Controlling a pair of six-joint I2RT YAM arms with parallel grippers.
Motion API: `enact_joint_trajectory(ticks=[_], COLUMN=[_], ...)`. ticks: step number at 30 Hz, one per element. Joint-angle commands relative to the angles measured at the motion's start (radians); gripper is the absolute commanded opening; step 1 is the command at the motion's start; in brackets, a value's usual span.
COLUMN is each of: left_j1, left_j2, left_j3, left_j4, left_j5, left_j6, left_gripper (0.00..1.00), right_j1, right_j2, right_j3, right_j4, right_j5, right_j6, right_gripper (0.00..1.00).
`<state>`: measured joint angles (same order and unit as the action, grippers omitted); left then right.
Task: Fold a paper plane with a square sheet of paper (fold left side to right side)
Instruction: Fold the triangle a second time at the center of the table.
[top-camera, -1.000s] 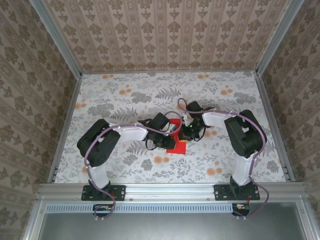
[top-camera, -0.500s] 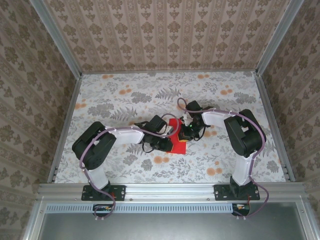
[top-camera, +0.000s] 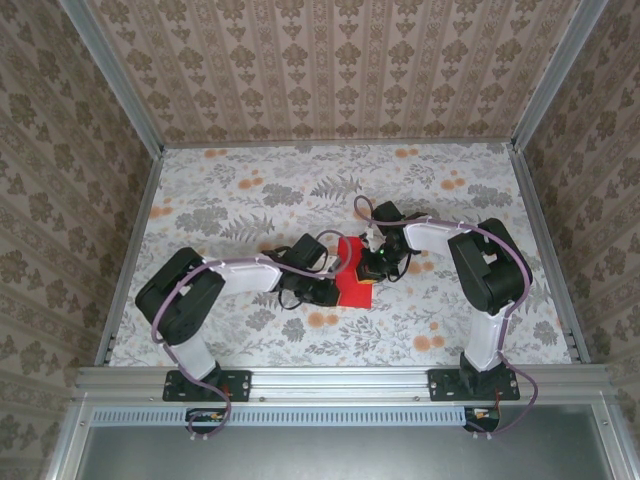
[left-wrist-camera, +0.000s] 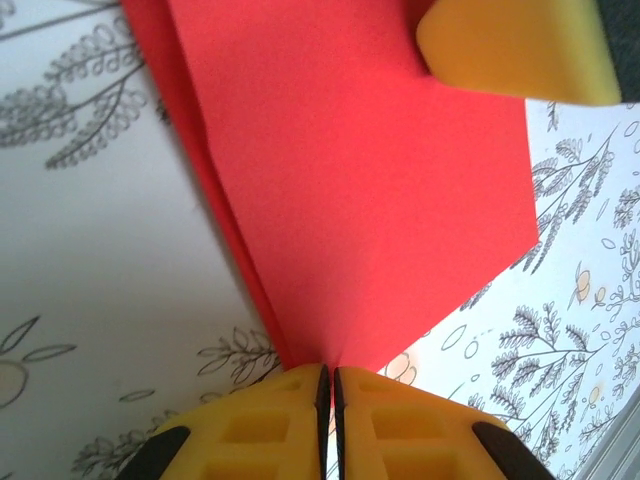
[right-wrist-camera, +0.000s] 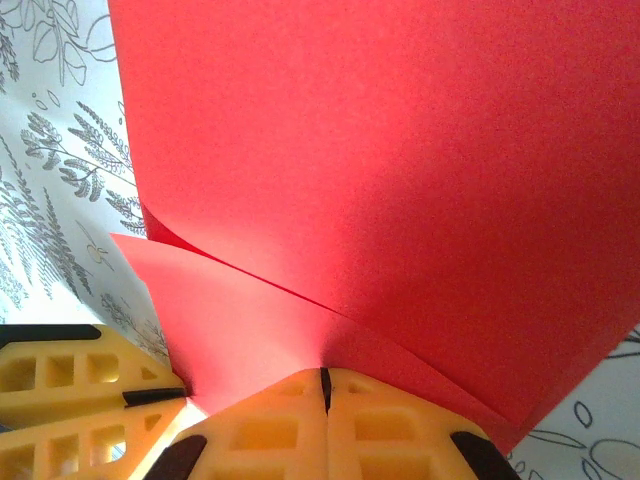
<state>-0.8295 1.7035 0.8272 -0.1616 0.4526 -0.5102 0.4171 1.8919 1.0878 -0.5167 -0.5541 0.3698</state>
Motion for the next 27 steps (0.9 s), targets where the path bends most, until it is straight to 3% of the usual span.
enact_joint_trajectory(ticks=[1, 17, 23, 27], left_j1=[0.006, 0.023, 0.068, 0.096], left_j2=[-0.022, -0.080, -0.158, -0.172], left_j3=[-0.032, -0.054, -0.066, -0.057], left_j4=[-0.086, -0.095, -0.040, 0.047], left_j5=[-0.018, -0.033, -0.012, 0.000], left_j6=[-0.017, -0.017, -0.042, -0.080], left_gripper=[0.13, 0.13, 0.27, 0.35], right_j1=[-0.017, -0.018, -0.028, -0.052], right_j2=[0.051, 0.028, -0.073, -0.178], right_j3=[-0.009, -0.009, -0.036, -0.071], right_j4=[-0.081, -0.038, 0.096, 0.120], right_j5=[0.123, 0.082, 0.011, 0.072], right_j6=[-0.010, 0.003, 0.059, 0.069], right_gripper=[0.06, 0.07, 0.14, 0.28])
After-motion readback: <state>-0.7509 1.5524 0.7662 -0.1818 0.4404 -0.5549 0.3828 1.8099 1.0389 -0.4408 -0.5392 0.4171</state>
